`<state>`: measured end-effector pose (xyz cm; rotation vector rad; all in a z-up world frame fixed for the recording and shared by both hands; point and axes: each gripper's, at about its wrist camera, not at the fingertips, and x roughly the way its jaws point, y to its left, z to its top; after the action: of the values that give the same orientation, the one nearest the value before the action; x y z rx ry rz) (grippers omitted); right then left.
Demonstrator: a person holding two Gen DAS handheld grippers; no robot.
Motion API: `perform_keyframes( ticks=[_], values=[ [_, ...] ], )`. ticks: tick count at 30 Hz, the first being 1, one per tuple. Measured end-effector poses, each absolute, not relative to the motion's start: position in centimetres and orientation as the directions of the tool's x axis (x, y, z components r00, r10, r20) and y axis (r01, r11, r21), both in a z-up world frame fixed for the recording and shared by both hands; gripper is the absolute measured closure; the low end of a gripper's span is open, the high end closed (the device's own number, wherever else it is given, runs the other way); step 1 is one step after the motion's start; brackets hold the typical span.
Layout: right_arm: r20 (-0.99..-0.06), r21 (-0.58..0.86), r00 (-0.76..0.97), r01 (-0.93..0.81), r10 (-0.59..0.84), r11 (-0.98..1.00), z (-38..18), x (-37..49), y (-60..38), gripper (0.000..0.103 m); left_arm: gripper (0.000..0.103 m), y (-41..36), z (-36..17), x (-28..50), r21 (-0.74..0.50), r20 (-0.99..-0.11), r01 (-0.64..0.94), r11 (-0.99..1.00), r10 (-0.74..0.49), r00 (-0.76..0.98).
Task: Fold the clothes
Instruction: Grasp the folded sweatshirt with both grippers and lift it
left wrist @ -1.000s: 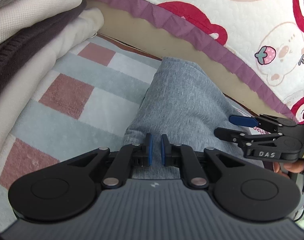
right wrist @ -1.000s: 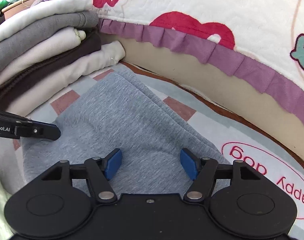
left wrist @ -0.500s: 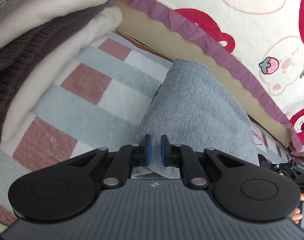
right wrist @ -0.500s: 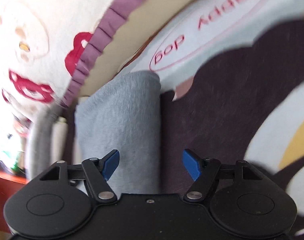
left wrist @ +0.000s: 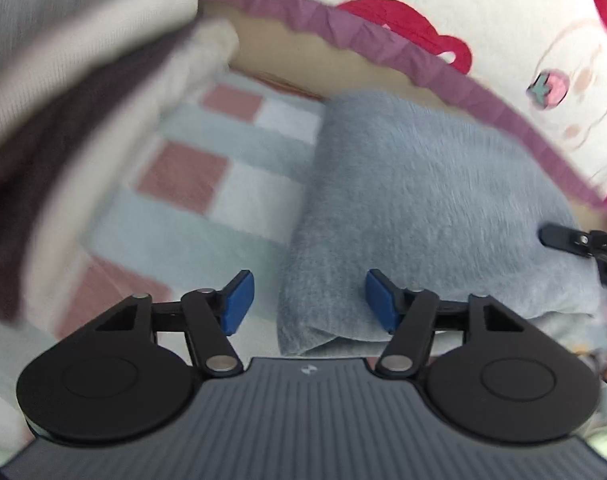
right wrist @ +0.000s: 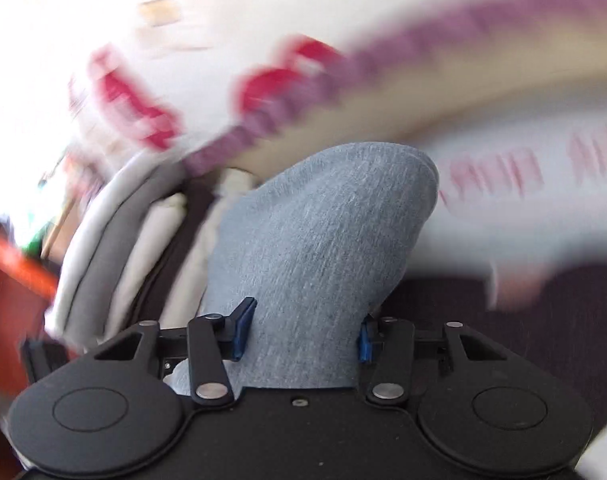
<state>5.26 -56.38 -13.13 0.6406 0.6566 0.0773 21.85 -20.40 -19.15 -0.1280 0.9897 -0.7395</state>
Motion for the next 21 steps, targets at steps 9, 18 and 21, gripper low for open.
perform_keyframes(
  ticks=[9, 18, 21],
  values=[
    [-0.734, 0.328, 0.679, 0.324, 0.024, 0.887, -14.7, 9.6, -59.9, 0.034, 0.04, -25.2, -18.5, 19.8, -0.366, -0.663, 0.577, 0.73, -0.64, 0.389],
    [-0.663, 0.692, 0.726, 0.501, 0.182, 0.521, -17.5, 1.7, -61.6, 0.021, 0.018, -25.6, -20.2, 25.1, -0.497, -0.71, 0.482, 0.722, -0.658, 0.253],
    [-0.656, 0.714, 0.723, 0.503, 0.214, 0.487, -19.0, 0.7, -60.1, 0.018, 0.016, -25.3, -21.5, 26.2, -0.582, -0.686, 0.434, 0.688, -0.702, 0.192]
  ],
)
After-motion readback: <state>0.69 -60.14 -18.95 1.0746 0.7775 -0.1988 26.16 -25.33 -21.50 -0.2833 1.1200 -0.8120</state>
